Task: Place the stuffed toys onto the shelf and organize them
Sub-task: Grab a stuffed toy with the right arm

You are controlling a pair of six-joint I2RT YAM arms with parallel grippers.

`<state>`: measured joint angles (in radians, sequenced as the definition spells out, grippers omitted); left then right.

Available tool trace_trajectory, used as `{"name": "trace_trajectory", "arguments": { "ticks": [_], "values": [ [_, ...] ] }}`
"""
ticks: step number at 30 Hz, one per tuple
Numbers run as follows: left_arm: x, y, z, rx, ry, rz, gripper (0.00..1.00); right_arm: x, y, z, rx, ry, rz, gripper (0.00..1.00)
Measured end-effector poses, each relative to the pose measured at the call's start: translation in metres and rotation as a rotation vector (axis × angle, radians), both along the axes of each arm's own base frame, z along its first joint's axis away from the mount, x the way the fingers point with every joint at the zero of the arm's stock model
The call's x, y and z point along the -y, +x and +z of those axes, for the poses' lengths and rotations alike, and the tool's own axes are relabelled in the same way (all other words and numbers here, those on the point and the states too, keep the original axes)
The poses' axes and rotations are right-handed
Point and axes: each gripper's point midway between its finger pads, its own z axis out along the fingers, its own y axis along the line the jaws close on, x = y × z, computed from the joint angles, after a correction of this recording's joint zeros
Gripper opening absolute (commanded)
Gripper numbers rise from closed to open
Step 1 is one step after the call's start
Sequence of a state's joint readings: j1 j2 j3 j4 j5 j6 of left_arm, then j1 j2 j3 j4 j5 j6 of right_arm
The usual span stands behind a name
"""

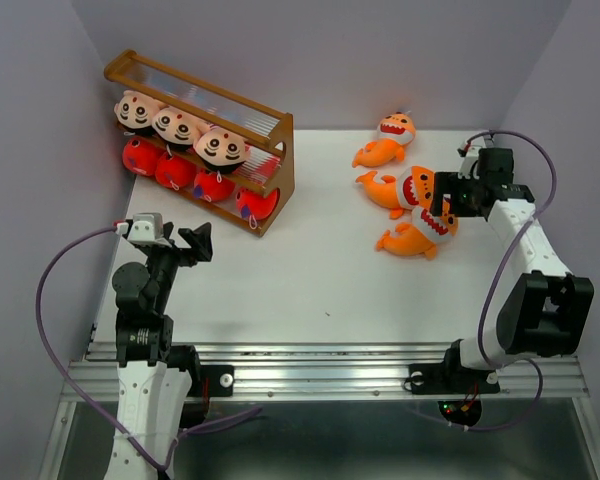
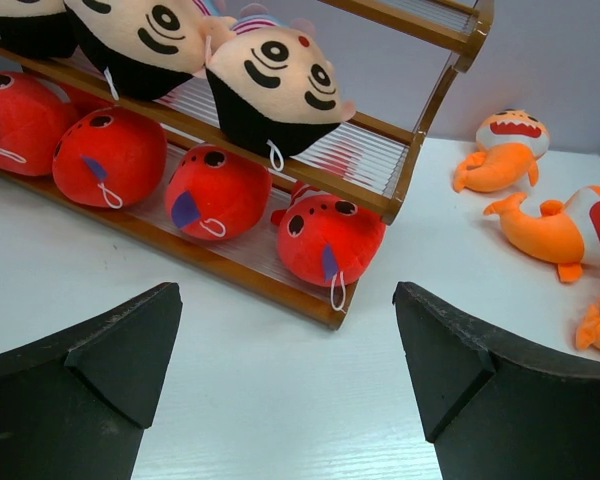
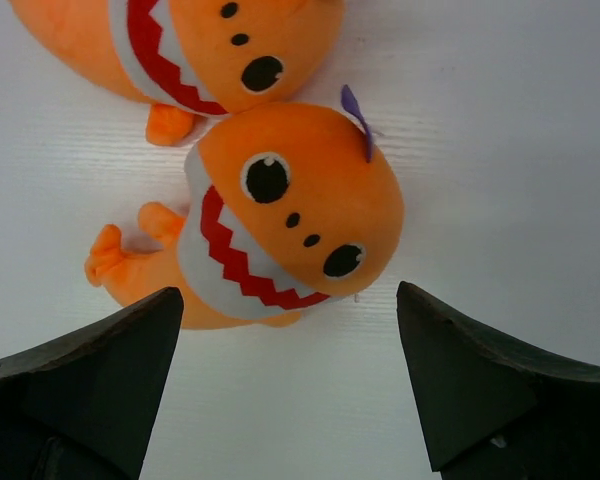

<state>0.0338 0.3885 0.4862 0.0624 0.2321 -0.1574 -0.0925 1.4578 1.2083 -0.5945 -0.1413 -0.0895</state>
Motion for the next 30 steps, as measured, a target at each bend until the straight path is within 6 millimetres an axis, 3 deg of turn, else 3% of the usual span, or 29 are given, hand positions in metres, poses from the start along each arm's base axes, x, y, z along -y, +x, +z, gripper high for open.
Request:
{"name": "trace_trajectory", "arguments": {
  "ticks": [6, 14, 20, 24, 27, 28, 30],
  "values": [
    [0.001, -0.002, 0.002, 0.01, 0.0, -0.004, 0.99, 0.014, -0.008, -0.009, -0.035, 0.184, -0.139, 0.87],
    [0.002, -0.002, 0.002, 0.01, 0.001, -0.01, 0.99, -0.032, -0.046, -0.053, -0.23, 0.493, -0.221, 0.87],
    [0.003, 0.0, -0.001, -0.003, 0.0, -0.014, 0.99, -0.046, -0.051, -0.078, -0.318, 0.608, -0.282, 0.88],
    [0.004, 0.002, -0.005, -0.017, 0.0, -0.022, 0.99, -0.044, -0.038, -0.101, -0.362, 0.624, -0.327, 0.79],
    [0.004, 0.002, -0.005, -0.018, 0.001, -0.025, 0.99, -0.042, -0.031, -0.114, -0.377, 0.632, -0.352, 0.63],
    [0.004, 0.002, -0.005, -0.018, 0.002, -0.025, 0.99, -0.041, -0.028, -0.116, -0.373, 0.633, -0.36, 0.51],
    [0.005, 0.002, -0.005, -0.018, 0.003, -0.026, 0.99, -0.04, -0.024, -0.116, -0.355, 0.625, -0.361, 0.37]
  ]
}}
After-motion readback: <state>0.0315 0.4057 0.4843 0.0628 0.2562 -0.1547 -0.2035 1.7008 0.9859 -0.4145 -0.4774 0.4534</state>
